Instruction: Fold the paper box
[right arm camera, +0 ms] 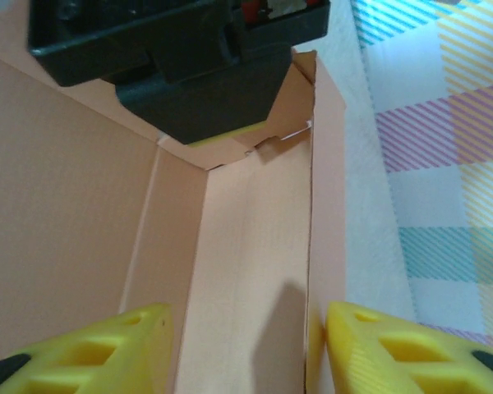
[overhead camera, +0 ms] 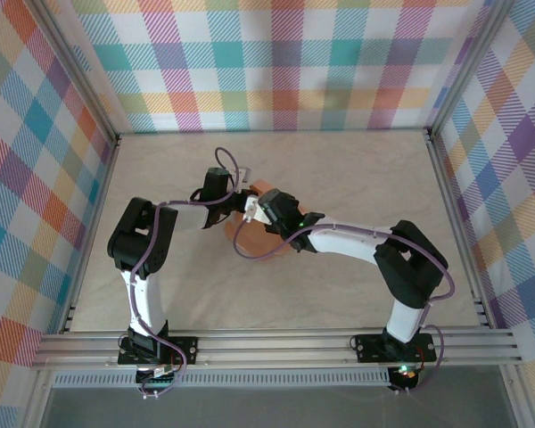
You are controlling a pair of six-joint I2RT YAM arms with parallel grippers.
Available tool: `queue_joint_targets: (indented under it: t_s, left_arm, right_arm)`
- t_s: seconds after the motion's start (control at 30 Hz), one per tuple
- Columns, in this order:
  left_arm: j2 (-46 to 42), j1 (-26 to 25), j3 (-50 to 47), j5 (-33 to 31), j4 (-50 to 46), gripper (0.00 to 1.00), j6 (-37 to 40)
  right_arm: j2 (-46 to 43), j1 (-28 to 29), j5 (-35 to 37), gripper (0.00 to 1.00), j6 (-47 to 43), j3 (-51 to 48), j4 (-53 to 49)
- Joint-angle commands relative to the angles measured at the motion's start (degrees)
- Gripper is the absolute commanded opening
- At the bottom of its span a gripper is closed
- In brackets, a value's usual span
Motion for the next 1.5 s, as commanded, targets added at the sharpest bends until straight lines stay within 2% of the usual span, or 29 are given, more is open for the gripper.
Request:
queue_joint_targets:
  t_s: [0.0, 0.1, 0.2, 0.43, 0.5, 0.57, 0.67, 0.8, 1.03, 1.2, 1.47]
  left_arm:
    - [-0.9, -0.6, 0.9, -1.1, -3.3, 0.13, 1.9]
    - [-1.0, -0.6, 1.2, -1.3, -3.9, 0.13, 2.7]
    - [-1.2, -0.6, 1.4, -1.0, -4.2, 0.13, 3.4]
    - [-2.7, -0.7, 0.7, -0.5, -4.5, 0.13, 5.1]
    - [-3.5, -0.9, 0.1, -0.2, -4.4, 0.13, 6.4]
    - [-4.5, -1.3, -0.3, -0.4, -4.9, 0.14, 7.8]
    - [-5.2, -2.5, 0.8, -1.7, -8.8, 0.16, 10.9]
    - [-5.2, -4.6, 1.4, -6.4, -11.0, 0.16, 15.4]
    - [-4.3, -6.0, 1.0, -9.3, -9.6, 0.14, 16.9]
    - [-3.7, -5.9, 0.5, -8.6, -7.9, 0.14, 16.5]
    - [-3.1, -6.0, 0.9, -7.1, -7.5, 0.15, 16.0]
  right_arm:
    - [-6.6, 0.5, -7.8, 0.63, 7.6, 0.2, -3.9]
    - [-11.7, -0.5, -17.6, 0.72, 15.1, 0.3, -6.3]
    - [-16.5, -3.6, -26.9, 0.74, 25.0, -1.1, -2.8]
    - [-19.9, -14.8, -36.4, 0.75, 49.5, -3.2, 5.3]
    - [-17.9, -18.7, -36.9, 0.75, 57.5, 0.7, 0.1]
    - [-14.3, -21.8, -39.3, 0.75, 61.5, 6.0, -7.3]
    - [-7.6, -24.3, -44.1, 0.75, 62.8, 13.3, -16.0]
    - [0.0, -25.1, -45.9, 0.75, 62.9, 19.8, -21.2]
    - [12.0, -25.2, -57.8, 0.73, 64.8, 27.2, -20.4]
    - [15.7, -25.2, -62.4, 0.69, 65.3, 27.8, -20.1]
    - [19.5, -25.2, -65.4, 0.65, 65.4, 29.0, -20.6]
